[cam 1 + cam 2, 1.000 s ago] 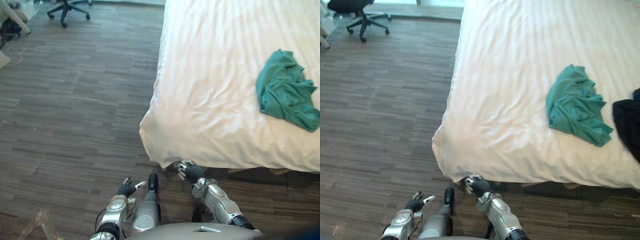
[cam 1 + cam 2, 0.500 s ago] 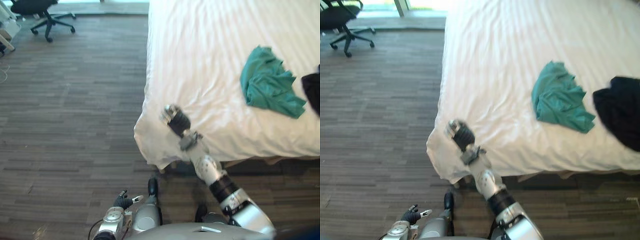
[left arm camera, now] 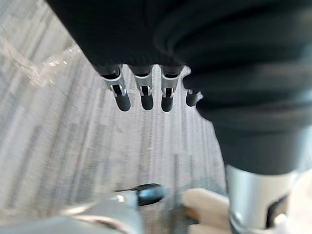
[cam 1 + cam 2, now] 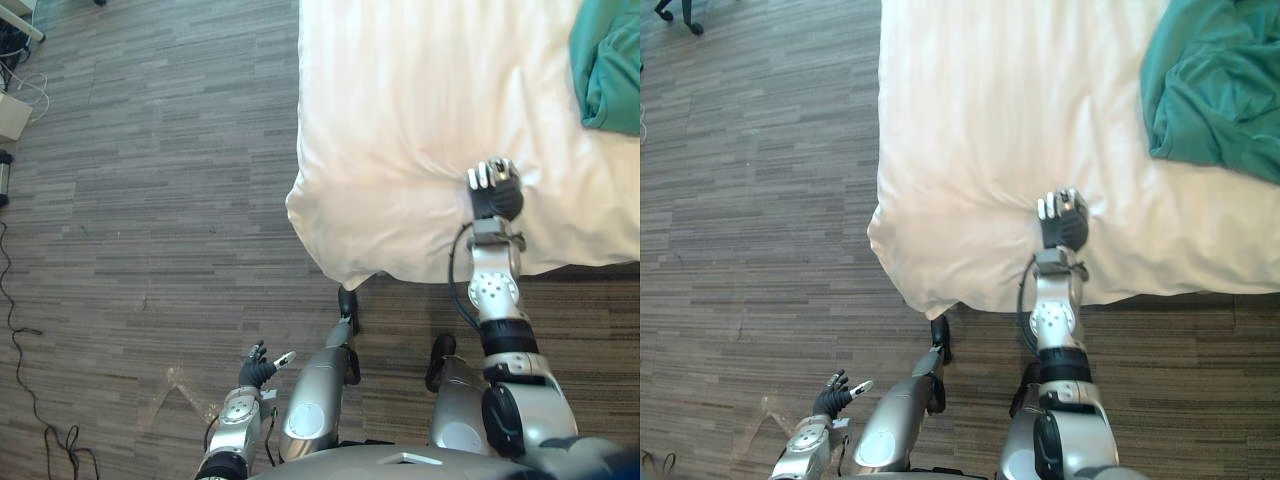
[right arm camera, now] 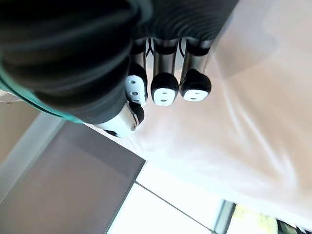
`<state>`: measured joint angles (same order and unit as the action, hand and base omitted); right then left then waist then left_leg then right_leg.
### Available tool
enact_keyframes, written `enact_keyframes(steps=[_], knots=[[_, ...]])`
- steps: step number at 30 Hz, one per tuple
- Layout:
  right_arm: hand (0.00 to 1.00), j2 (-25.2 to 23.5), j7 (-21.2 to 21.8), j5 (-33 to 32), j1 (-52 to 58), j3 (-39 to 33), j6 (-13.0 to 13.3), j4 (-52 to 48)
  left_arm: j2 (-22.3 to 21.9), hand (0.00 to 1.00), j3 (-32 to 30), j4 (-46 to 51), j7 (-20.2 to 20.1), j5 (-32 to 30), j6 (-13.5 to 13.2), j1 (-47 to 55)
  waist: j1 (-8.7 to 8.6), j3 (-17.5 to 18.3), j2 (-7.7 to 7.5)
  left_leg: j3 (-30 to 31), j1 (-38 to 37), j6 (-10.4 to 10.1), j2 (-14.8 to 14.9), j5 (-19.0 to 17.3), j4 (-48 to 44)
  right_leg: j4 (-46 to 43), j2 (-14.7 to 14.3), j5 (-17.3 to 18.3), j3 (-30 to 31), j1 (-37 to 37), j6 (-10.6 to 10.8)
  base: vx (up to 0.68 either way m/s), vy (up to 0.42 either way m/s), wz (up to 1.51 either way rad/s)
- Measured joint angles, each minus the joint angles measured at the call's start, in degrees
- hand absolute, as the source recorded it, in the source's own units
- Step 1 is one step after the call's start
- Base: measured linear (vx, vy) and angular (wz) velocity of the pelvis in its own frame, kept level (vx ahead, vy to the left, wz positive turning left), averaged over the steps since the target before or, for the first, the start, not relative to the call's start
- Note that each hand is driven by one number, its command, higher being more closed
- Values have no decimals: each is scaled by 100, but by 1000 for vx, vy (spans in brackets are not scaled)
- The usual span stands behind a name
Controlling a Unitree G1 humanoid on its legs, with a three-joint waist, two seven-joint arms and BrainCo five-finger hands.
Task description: Tidy the bed and pick cloth on bed and put in laundry
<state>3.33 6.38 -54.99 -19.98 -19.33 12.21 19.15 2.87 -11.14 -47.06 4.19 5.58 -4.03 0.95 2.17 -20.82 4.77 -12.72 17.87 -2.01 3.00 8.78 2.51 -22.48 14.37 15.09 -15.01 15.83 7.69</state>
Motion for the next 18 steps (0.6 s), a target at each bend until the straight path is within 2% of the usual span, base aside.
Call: enact_keyframes(steps=[1, 2, 3, 5, 6, 8, 9, 11, 12, 13, 14, 15, 16, 17, 18], knots=[[100, -8, -67, 9, 236, -349, -36, -10, 5, 0, -167, -52, 6, 9, 8, -88, -56, 69, -140, -88, -60, 15, -1, -70, -4, 136, -4, -28, 20, -124, 35, 219, -8, -15], [100, -6, -356, 8, 569, -1060, -102, 70, -2, 0, -439, -154, 11, 8, 28, -212, -178, 154, -330, -148, -197, 13, -23, -185, -7, 369, -8, -84, 33, -352, 78, 196, -4, -16], [100, 0, -436, 7, 653, -1211, -116, 100, -9, 0, -483, -152, 14, 8, 38, -224, -193, 177, -370, -168, -230, 17, -28, -212, -6, 407, -9, -95, 39, -395, 79, 211, -2, -24], [100, 9, -793, 7, 1368, -2207, -138, 196, -67, 0, -747, -155, 38, 1, 108, -223, -277, 290, -565, -398, -591, 0, -54, -332, 51, 701, -22, -203, 230, -724, 109, 230, 1, -45], [100, 13, -859, 6, 1543, -2417, -132, 191, -94, 0, -830, -153, 64, 0, 123, -198, -314, 315, -586, -465, -732, -9, -54, -385, 58, 768, -32, -245, 296, -844, 103, 274, 1, -60], [100, 25, -972, 10, 1989, -2742, -113, 188, -157, 0, -1009, -152, 91, -6, 151, -75, -511, 568, -647, -793, -1019, -10, 0, -581, 25, 909, -76, -356, 512, -1006, 126, 267, -3, -80], [0, 30, -1010, 12, 2112, -2746, -108, 191, -191, 0, -1025, -144, 93, -6, 153, -27, -522, 684, -624, -965, -1171, -26, 105, -707, -33, 920, -173, -469, 691, -1027, 115, 262, -18, -117], [0, 12, -1055, 25, 2231, -2561, -116, 243, -260, 0, -1030, -146, 93, 1, 162, 3, -518, 881, -547, -1009, -1311, -41, 362, -1037, -510, 827, -390, -736, 1056, -1034, 79, 272, -83, -131], [0, 14, -1073, 116, 2267, -2329, -126, 357, -296, 0, -1035, -149, 93, 9, 177, 12, -524, 968, -480, -779, -1377, -36, 581, -1204, -924, 435, -550, -868, 1356, -908, 80, 214, -158, -160], [0, 25, -1061, 276, 2194, -2082, -176, 533, -385, 0, -1153, -162, 104, 75, 215, -21, -475, 1020, -335, -525, -1504, -114, 827, -1263, -1121, -120, -752, -584, 1650, -433, -47, 156, -265, -166], [0, 17, -1055, 389, 2190, -1953, -242, 626, -423, 0, -1278, -258, 121, 163, 228, 10, -458, 1243, -293, -338, -1515, -224, 899, -1339, -1177, 665, -885, -607, 1752, -463, -217, 164, -266, -134], [0, -10, -1047, 519, 2233, -1796, -294, 753, -280, 0, -1393, -437, 131, 263, 262, 140, -464, 1368, -408, -196, -1550, -349, 737, -1528, -1340, 1538, -822, -1527, 1886, -556, -186, 212, -245, -89], [0, 72, -1039, 697, 2272, -1847, -343, 1004, -288, 0, -1398, -540, 122, 308, 264, 228, -455, 1386, -271, -72, -1632, -380, 827, -1840, -1434, 1531, -890, -1331, 1900, -616, -206, 206, -100, -63], [0, 151, -1048, 799, 2248, -1876, -392, 1192, -364, 0, -1394, -554, 117, 306, 265, 254, -436, 1423, -82, -65, -1727, -441, 883, -1907, -1370, 1530, -956, -1329, 1901, -621, -208, 174, -20, -41], [0, 197, -1052, 926, 2277, -1848, -457, 1361, -470, 0, -1383, -591, 118, 306, 265, 304, -448, 1416, -4, -87, -1894, -454, 864, -1904, -1214, 1514, -968, -1325, 1902, -648, -213, 110, 33, -26]])
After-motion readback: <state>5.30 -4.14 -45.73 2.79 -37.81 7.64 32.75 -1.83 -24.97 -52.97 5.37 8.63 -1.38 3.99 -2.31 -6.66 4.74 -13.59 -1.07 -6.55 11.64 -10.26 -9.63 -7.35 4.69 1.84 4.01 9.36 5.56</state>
